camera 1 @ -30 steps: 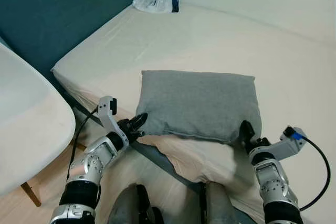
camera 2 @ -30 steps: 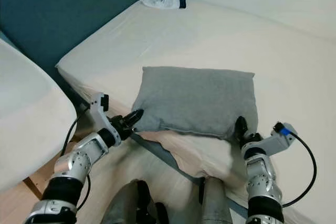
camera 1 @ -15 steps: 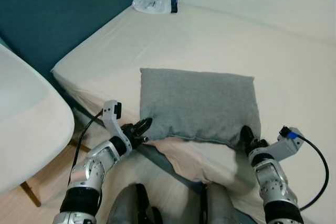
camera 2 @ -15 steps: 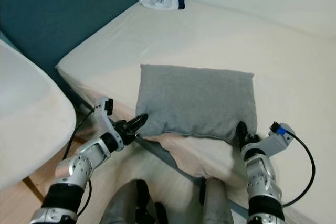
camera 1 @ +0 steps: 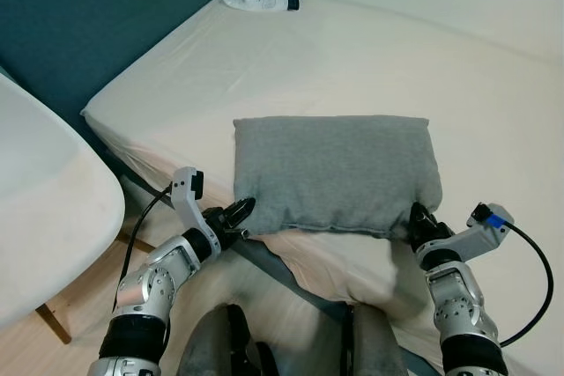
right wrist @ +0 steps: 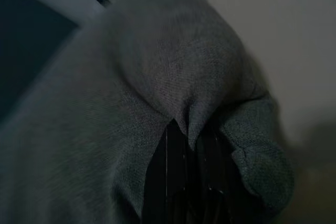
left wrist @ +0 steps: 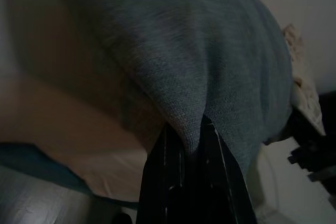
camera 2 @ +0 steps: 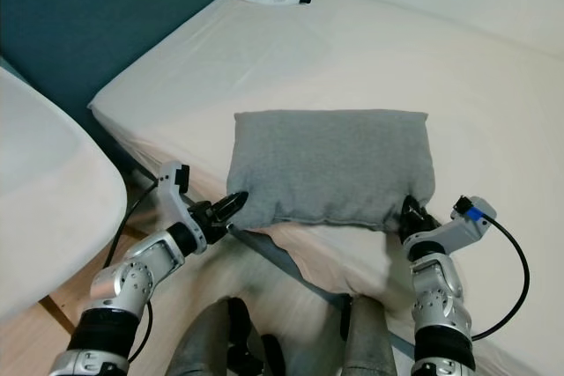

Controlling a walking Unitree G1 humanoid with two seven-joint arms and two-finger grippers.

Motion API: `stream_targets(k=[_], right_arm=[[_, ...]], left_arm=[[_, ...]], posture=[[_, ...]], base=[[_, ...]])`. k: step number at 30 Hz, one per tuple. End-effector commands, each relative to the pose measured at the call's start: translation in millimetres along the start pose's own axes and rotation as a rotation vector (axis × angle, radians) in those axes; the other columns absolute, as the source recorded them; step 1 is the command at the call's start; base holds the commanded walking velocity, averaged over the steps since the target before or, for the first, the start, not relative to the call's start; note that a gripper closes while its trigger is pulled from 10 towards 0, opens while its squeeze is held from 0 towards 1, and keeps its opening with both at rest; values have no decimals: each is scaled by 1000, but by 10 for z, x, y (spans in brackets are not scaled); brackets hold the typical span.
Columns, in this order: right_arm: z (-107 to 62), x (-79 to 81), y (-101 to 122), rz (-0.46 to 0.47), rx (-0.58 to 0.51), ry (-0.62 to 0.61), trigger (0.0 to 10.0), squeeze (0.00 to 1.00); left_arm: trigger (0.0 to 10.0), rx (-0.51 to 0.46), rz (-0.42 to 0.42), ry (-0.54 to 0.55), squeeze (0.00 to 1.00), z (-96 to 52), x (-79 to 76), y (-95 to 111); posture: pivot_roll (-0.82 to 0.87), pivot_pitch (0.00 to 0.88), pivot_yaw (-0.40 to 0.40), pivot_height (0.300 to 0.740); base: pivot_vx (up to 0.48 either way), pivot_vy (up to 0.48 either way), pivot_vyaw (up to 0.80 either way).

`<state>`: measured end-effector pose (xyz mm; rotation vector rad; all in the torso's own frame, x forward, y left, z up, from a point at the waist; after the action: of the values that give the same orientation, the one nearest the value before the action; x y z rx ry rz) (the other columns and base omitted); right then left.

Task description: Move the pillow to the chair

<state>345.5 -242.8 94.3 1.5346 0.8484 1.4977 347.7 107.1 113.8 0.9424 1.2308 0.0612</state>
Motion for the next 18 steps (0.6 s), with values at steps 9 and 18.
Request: stream_targets(k=[9, 18], right_arm=[[36, 591, 127, 48, -54, 284, 0, 0], [-3, 781, 61, 53, -29, 363, 0, 0]], left_arm=[[10000, -116, 51, -132, 0, 140, -455, 309], [10000, -147, 91, -115, 0, 152, -498, 363]], posture=[[-54, 284, 70, 675], [-58, 272, 63, 710]], base=[[0, 0, 0], [0, 0, 0]])
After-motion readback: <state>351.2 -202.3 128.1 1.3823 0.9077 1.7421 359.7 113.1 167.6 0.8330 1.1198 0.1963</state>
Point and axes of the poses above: a point about 5 cm out from each wrist's last joint towards the gripper, its own z axis pointing out of the wrist towards the gripper, its own y axis along the axis of the wrist's last joint, x = y × z, the point moved 3 cm from there along z, pointing out of the wrist towards the gripper, and after that the axes turned 15 degrees about -z, right-handed, at the moved point
